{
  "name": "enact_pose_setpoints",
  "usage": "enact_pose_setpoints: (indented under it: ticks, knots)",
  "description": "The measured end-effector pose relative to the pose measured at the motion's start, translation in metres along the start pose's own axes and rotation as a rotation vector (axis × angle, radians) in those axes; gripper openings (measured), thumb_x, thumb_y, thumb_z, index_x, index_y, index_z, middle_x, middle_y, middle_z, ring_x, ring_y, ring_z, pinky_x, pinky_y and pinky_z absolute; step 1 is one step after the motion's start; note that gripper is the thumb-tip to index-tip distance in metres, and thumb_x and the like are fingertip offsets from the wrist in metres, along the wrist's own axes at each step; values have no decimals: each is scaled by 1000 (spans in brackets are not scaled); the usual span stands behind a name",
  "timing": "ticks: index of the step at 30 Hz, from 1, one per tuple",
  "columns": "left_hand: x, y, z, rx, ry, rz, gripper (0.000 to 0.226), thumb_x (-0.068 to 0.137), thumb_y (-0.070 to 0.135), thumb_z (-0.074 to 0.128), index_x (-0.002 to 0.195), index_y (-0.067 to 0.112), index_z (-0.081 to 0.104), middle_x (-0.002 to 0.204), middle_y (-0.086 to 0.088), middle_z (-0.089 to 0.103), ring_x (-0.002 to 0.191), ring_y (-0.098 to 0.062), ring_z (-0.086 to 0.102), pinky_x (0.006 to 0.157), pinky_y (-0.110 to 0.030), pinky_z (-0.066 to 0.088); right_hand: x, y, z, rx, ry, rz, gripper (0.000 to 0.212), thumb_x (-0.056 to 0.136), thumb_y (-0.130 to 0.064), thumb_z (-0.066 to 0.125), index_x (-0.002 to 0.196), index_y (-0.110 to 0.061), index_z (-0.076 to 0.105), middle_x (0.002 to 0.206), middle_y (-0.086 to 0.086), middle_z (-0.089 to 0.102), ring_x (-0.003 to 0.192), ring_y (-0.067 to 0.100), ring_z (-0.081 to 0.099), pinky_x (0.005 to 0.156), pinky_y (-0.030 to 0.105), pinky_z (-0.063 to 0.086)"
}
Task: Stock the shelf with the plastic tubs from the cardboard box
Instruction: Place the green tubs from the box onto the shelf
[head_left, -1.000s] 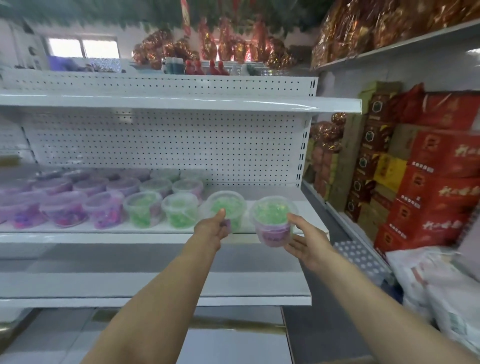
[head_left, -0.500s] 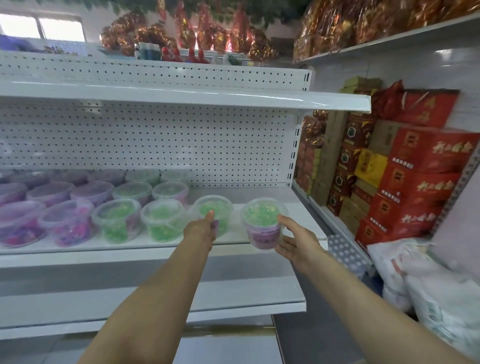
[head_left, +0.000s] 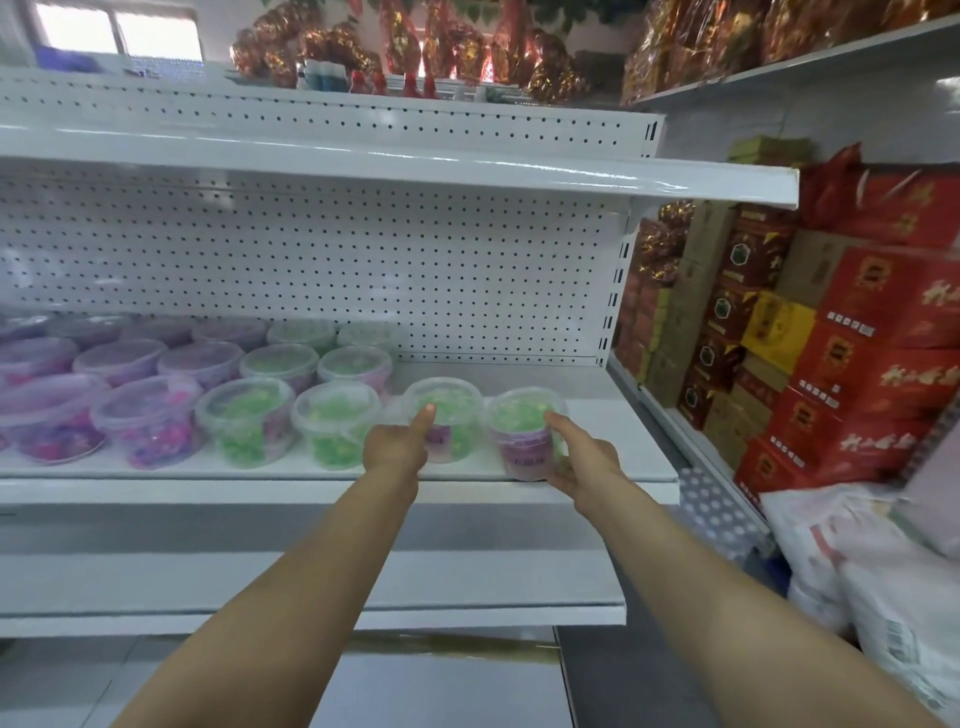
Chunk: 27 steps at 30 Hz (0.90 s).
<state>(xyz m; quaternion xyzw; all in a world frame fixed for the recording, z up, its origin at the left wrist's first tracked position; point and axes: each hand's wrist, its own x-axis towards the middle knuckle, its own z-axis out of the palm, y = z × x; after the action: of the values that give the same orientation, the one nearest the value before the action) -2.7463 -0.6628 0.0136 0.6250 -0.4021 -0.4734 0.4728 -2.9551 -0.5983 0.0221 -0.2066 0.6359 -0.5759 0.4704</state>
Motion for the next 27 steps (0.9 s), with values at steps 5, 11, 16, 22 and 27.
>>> enact_pose_setpoints:
  ticks: [5, 11, 16, 22, 27]
  knots:
    - [-10, 7, -2, 95, 103, 195, 42, 83, 46, 70, 77, 6, 56, 75, -5, 56, 72, -21, 52, 61, -30, 35, 15, 1, 4, -363, 118, -153, 59, 84, -61, 64, 108, -7, 62, 119, 13, 65, 104, 34, 63, 93, 40, 53]
    - [-15, 12, 0, 275, 30, 530, 27, 75, 27, 81, 95, 11, 70, 95, 2, 64, 85, -13, 56, 74, -20, 36, 12, 1, -4, -842, 56, -835, 47, 81, -45, 76, 122, -24, 65, 121, -3, 65, 125, 20, 45, 90, 27, 41]
    - [-1, 7, 4, 542, -34, 604, 31, 69, 26, 84, 98, 19, 74, 103, -7, 66, 104, -25, 58, 88, -34, 46, 16, -1, -2, -1002, -4, -894, 40, 80, -38, 78, 118, -26, 70, 117, -5, 64, 126, 15, 43, 90, 30, 45]
    - [15, 12, 13, 662, 60, 626, 33, 73, 31, 81, 103, 21, 71, 112, -4, 66, 111, -24, 49, 84, -29, 37, 40, -9, 5, -1014, -18, -891, 42, 81, -37, 77, 120, -24, 67, 122, -1, 62, 126, 14, 44, 91, 28, 42]
    - [43, 17, 29, 711, 98, 635, 37, 74, 38, 79, 106, 22, 68, 120, -4, 59, 116, -27, 43, 93, -32, 35, 68, -20, 21, -1043, -48, -904, 42, 84, -33, 75, 123, -20, 66, 127, 2, 62, 129, 16, 42, 91, 25, 38]
